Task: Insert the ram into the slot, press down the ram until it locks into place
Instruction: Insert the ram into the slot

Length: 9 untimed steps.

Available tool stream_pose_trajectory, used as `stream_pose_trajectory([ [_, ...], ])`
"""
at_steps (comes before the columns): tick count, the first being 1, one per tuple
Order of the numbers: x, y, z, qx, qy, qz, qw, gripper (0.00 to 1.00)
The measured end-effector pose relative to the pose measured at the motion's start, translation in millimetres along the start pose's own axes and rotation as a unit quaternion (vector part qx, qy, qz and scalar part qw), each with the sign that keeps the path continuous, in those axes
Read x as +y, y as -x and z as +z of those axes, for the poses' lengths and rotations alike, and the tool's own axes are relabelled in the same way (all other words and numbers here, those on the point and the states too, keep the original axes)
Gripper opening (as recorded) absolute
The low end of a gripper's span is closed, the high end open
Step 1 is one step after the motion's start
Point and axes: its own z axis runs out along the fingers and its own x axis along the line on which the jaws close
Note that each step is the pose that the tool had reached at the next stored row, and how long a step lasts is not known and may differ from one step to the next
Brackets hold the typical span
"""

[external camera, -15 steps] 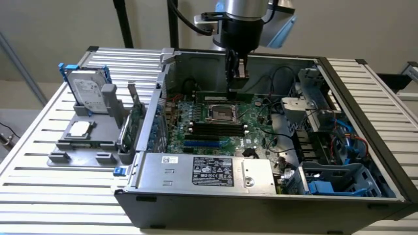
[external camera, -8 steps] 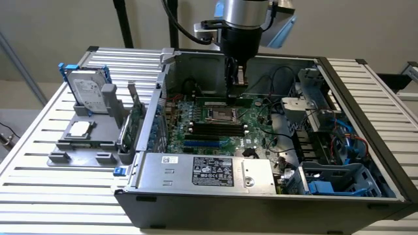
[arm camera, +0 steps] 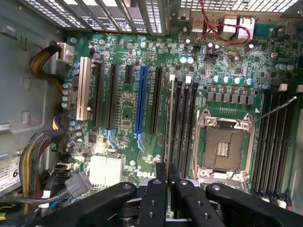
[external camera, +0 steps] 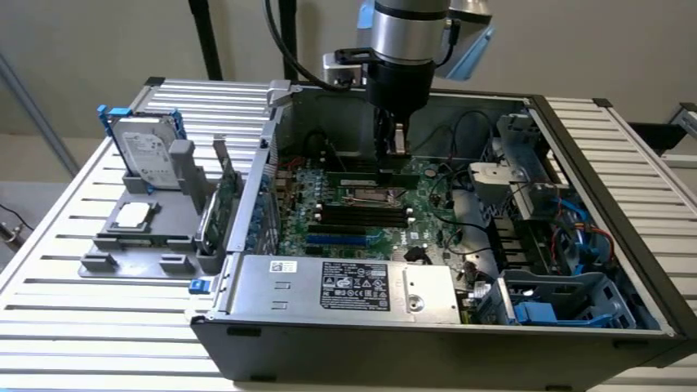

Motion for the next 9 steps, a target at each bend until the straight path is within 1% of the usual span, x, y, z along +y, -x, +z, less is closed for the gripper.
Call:
stream_pose_trajectory([
  [9, 1.4, 0.6, 16.5, -0.0001, 0.0006, 0.006, 1.0, 0.13],
])
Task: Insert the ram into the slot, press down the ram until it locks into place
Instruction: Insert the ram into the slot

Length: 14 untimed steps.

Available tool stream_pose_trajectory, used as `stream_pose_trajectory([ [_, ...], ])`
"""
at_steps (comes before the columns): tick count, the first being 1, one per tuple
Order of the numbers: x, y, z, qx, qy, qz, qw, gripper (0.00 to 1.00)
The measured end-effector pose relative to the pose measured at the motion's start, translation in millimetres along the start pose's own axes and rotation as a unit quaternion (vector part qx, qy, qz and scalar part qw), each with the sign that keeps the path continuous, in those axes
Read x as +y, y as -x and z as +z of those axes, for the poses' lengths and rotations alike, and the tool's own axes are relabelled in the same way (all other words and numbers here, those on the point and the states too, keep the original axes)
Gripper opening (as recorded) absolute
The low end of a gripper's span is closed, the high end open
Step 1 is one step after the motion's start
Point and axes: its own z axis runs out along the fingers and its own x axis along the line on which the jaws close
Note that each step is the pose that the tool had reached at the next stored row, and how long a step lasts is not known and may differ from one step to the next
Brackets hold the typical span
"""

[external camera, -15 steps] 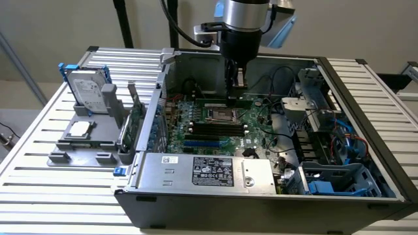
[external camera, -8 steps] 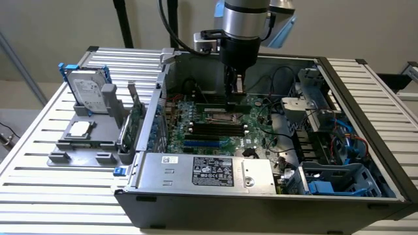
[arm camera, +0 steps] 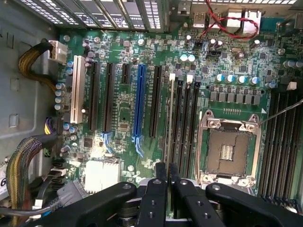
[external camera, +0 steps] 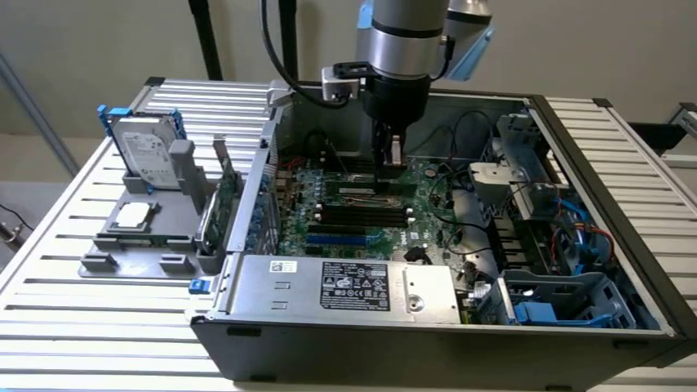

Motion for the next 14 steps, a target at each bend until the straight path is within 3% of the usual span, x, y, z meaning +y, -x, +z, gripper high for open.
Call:
stream_pose_trajectory([
  [14, 4.1, 2.6, 25.4, -0.0002, 0.0009, 0.01, 1.0, 0.13],
])
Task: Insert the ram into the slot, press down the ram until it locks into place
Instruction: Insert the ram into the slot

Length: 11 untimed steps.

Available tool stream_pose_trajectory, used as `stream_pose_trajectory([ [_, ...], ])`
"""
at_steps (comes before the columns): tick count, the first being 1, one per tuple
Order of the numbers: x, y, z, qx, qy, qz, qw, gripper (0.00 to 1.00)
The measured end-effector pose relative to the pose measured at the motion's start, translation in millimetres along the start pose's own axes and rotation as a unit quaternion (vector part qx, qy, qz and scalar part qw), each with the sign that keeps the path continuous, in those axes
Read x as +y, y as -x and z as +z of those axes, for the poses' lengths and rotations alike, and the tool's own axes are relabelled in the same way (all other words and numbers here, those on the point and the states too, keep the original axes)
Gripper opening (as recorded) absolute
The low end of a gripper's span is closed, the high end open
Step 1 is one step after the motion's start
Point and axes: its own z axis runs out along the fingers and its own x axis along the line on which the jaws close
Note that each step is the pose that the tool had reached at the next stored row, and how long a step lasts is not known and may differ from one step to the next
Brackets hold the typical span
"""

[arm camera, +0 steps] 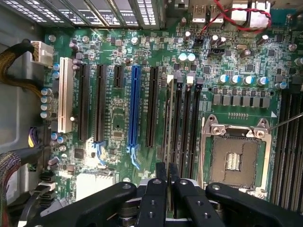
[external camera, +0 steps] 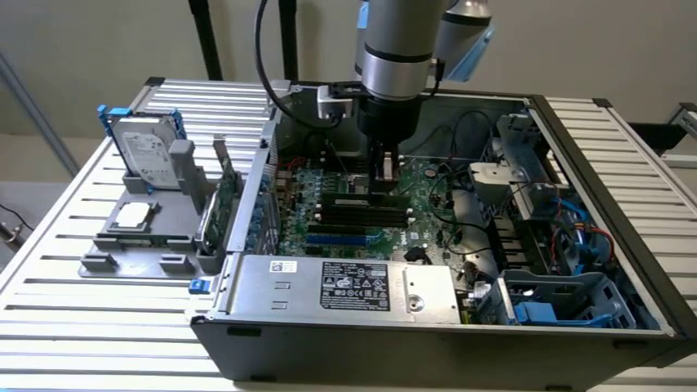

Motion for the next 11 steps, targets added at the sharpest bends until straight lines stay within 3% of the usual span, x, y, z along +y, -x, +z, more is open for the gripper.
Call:
stream_pose_trajectory([
  [5, -0.1, 0.8, 8.3, -0.0003, 0.0, 0.001, 1.0, 0.13],
  [11, -0.1, 1.0, 9.0, -0.0001, -0.0015, 0.001, 1.0, 0.13],
])
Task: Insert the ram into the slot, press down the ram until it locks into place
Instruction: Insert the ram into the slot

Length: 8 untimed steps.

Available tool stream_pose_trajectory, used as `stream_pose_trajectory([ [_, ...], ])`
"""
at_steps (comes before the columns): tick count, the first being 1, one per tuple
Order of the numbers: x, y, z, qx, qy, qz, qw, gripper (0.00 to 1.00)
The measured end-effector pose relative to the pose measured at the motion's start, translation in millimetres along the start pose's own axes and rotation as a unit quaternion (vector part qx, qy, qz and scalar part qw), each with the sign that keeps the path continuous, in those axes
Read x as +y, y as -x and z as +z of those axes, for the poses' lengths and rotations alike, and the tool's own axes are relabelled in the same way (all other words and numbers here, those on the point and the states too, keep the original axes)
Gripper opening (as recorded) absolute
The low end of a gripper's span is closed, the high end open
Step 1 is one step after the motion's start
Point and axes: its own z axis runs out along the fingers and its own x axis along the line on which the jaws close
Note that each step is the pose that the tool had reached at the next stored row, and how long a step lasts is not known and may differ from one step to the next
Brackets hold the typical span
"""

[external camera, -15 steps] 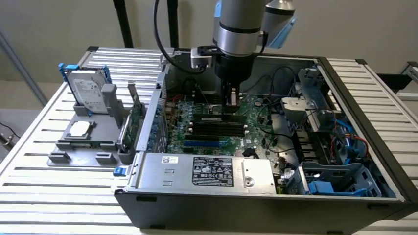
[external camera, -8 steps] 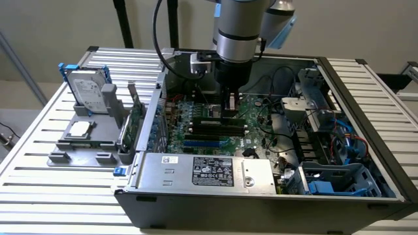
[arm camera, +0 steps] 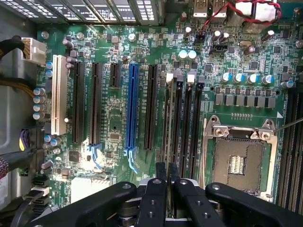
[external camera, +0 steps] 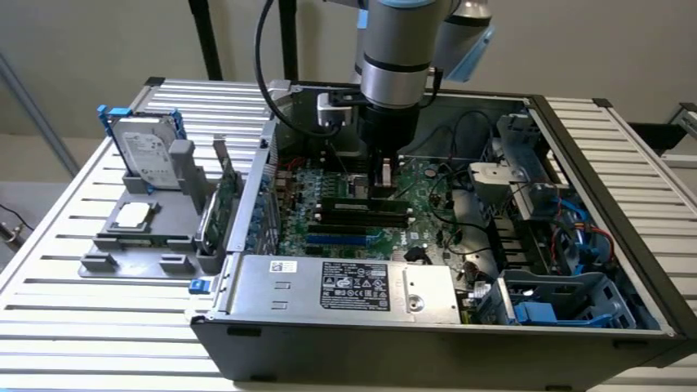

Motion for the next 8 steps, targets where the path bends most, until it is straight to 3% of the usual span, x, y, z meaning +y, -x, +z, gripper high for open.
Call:
stream_pose_trajectory([
  [8, -1.7, 0.4, 5.2, 0.0, -0.0002, 0.0, 1.0, 0.13],
])
